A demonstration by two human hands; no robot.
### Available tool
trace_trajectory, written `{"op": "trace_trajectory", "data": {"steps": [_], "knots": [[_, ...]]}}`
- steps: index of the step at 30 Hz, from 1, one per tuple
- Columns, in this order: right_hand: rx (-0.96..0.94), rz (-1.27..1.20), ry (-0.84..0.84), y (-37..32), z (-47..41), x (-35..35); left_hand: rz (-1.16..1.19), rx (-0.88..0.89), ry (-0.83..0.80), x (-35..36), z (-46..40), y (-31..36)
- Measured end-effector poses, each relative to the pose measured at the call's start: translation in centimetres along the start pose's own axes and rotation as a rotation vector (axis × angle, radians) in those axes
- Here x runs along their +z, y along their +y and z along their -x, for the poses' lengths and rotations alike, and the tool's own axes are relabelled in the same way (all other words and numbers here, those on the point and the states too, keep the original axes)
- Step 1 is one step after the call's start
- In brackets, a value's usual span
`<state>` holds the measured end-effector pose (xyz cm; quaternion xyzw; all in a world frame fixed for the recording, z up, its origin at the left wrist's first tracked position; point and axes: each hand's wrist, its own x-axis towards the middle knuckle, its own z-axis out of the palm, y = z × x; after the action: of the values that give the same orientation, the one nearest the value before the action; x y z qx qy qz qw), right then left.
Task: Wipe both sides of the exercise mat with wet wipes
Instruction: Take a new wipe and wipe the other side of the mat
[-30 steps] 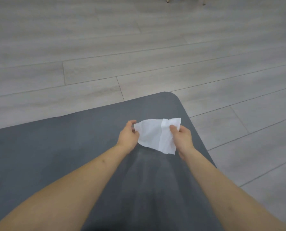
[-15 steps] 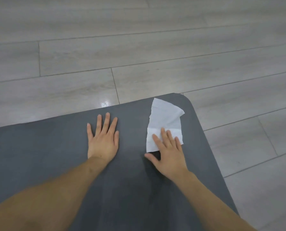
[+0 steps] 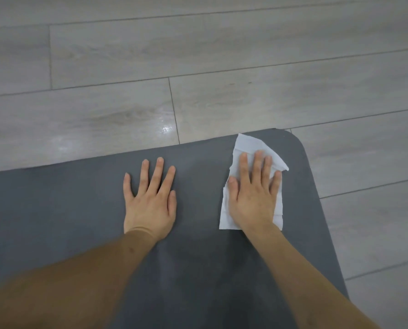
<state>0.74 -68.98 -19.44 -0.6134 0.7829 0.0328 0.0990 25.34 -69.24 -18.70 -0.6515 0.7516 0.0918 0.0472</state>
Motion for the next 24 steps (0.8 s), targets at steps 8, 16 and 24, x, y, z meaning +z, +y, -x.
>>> {"op": "trace_trajectory", "data": {"steps": [8, 16, 24], "knots": [[-0.473, 0.001, -0.037, -6.8, -0.6, 0.0, -0.006, 0.006, 0.034, 0.3, 0.2, -0.5], [-0.035, -0.019, -0.03, 6.3, -5.6, -2.4, -0.014, -0.008, 0.029, 0.0, 0.2, -0.1], [-0.446, -0.01, -0.044, -5.0, -2.6, -0.8, 0.025, -0.014, 0.04, 0.0, 0.3, -0.3]]}}
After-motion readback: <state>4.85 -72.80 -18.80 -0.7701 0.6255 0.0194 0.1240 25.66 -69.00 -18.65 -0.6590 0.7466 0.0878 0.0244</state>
